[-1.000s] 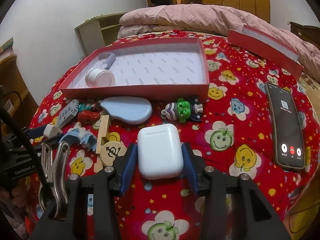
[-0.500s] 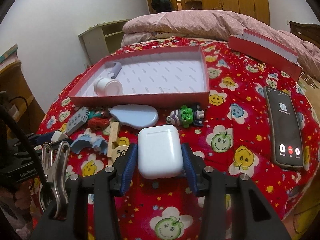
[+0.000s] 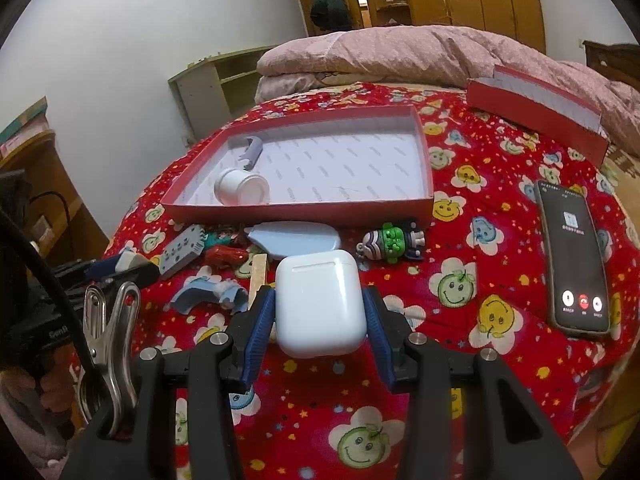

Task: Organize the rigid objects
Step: 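Carry AirPods case and plug charger into the tray and open both grippers, then withdraw both grippers from the tray back toward the object pile, then grasp gray perforated plate with left gripper while right gripper grasps green figurine, then carry gray plate and green figurine into the tray and open both grippers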

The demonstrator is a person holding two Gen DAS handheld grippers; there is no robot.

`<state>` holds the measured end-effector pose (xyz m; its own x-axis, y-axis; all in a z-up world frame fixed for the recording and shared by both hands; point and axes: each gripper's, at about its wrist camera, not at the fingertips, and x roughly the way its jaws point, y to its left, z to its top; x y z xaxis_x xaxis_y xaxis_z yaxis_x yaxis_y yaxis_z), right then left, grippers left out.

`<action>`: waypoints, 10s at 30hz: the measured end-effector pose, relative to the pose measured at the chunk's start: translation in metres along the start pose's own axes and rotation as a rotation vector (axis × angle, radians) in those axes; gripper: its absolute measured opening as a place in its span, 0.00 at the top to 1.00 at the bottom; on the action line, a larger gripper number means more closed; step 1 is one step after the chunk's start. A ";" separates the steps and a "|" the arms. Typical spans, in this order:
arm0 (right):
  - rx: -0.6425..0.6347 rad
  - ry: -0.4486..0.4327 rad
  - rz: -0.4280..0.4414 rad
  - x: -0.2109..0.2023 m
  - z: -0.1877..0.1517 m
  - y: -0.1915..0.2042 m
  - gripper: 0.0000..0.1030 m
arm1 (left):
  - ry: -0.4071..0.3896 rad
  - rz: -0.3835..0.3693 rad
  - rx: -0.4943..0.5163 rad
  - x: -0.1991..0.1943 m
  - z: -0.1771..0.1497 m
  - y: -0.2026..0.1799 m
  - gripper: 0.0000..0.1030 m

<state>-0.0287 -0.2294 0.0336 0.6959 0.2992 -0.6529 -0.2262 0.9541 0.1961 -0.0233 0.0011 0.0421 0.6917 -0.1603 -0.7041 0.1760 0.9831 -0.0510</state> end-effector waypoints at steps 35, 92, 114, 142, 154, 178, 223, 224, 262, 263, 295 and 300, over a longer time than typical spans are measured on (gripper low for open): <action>-0.028 0.020 -0.004 0.048 0.105 -0.013 0.56 | -0.030 0.000 -0.004 0.059 0.120 0.011 0.54; 0.006 0.068 -0.090 0.141 0.144 -0.039 0.50 | 0.002 0.034 0.014 0.134 0.156 0.014 0.40; -0.003 0.020 -0.062 0.089 0.131 -0.022 0.48 | -0.017 0.020 0.017 0.071 0.130 0.016 0.39; -0.020 0.064 -0.059 0.020 0.041 -0.005 0.48 | 0.069 -0.048 0.106 0.034 0.036 0.010 0.38; -0.014 0.122 -0.069 0.024 0.005 -0.010 0.48 | 0.084 -0.080 0.177 0.045 0.023 0.006 0.33; 0.034 0.109 -0.052 0.024 -0.003 -0.016 0.42 | 0.078 -0.094 0.103 0.041 0.016 0.018 0.55; 0.028 0.050 -0.176 0.050 0.025 -0.032 0.56 | 0.075 0.041 -0.018 0.031 -0.004 0.030 0.53; 0.034 0.049 -0.171 0.050 0.024 -0.032 0.56 | 0.080 0.034 -0.026 0.030 -0.003 0.031 0.53; 0.010 -0.055 -0.073 0.017 0.088 -0.019 0.56 | -0.059 -0.012 -0.062 0.026 0.107 0.025 0.53; 0.009 -0.052 -0.068 0.021 0.091 -0.019 0.56 | -0.056 -0.011 -0.064 0.029 0.109 0.025 0.53; -0.014 0.076 -0.082 0.119 0.115 -0.027 0.56 | 0.064 0.051 0.001 0.131 0.130 0.019 0.53; -0.022 0.069 -0.098 0.124 0.119 -0.028 0.56 | 0.064 0.072 0.025 0.136 0.133 0.017 0.53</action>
<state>0.1448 -0.2173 0.0347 0.6669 0.2021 -0.7172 -0.1744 0.9781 0.1135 0.1675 -0.0159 0.0397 0.6568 -0.0829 -0.7495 0.1456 0.9892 0.0183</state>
